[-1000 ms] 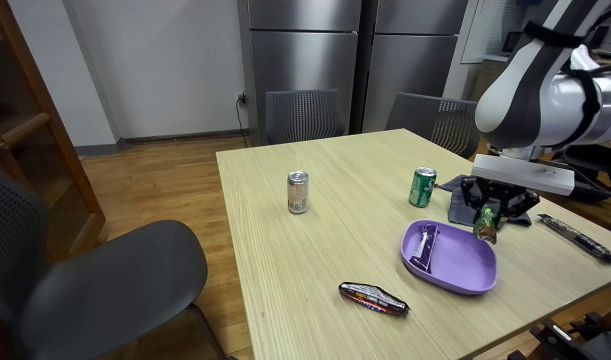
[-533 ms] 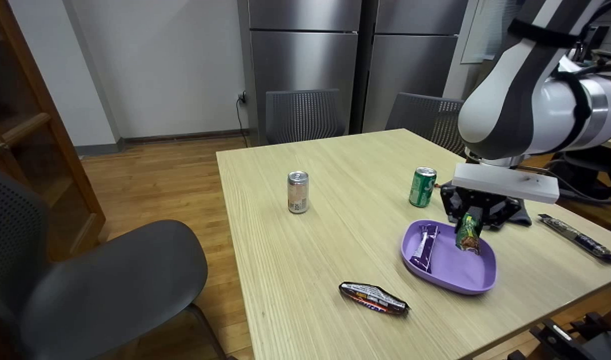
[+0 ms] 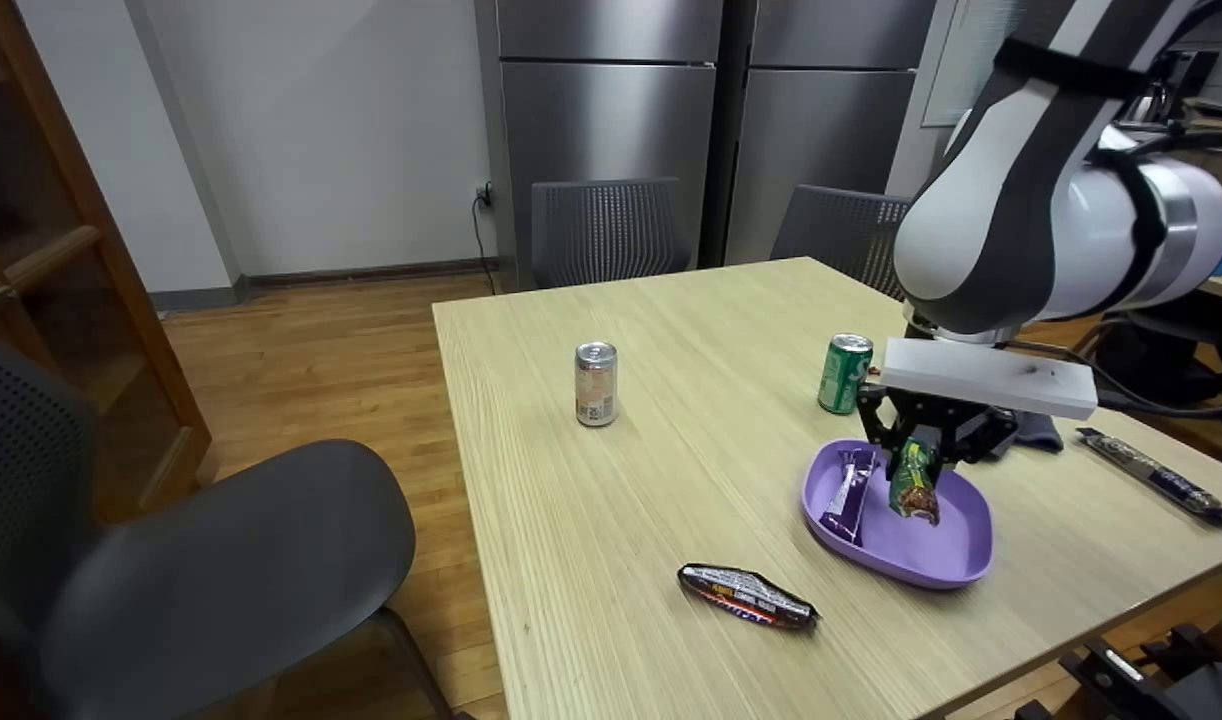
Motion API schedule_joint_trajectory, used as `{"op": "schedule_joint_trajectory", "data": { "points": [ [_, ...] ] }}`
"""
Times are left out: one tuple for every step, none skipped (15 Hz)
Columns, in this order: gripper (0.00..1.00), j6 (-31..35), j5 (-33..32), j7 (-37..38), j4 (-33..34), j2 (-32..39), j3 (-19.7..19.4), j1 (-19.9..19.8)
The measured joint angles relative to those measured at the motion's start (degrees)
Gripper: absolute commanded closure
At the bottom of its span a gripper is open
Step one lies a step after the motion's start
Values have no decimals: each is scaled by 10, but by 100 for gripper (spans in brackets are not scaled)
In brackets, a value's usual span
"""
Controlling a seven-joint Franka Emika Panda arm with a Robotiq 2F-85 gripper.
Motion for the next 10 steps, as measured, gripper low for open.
{"op": "schedule_joint_trajectory", "data": {
  "points": [
    [90,-1,0,0,0,1,2,0],
    [90,-2,0,0,0,3,4,0],
    [90,-3,0,0,1,5,5,0],
    [90,-5,0,0,3,8,7,0],
    [90,-6,0,0,4,12,8,1],
    [90,-8,0,0,7,15,9,2],
    [90,-9,0,1,10,19,9,2],
    [90,-9,0,3,14,24,9,3],
    [90,-9,0,6,18,29,9,5],
    [90,-9,0,9,23,33,9,6]
  ]
}}
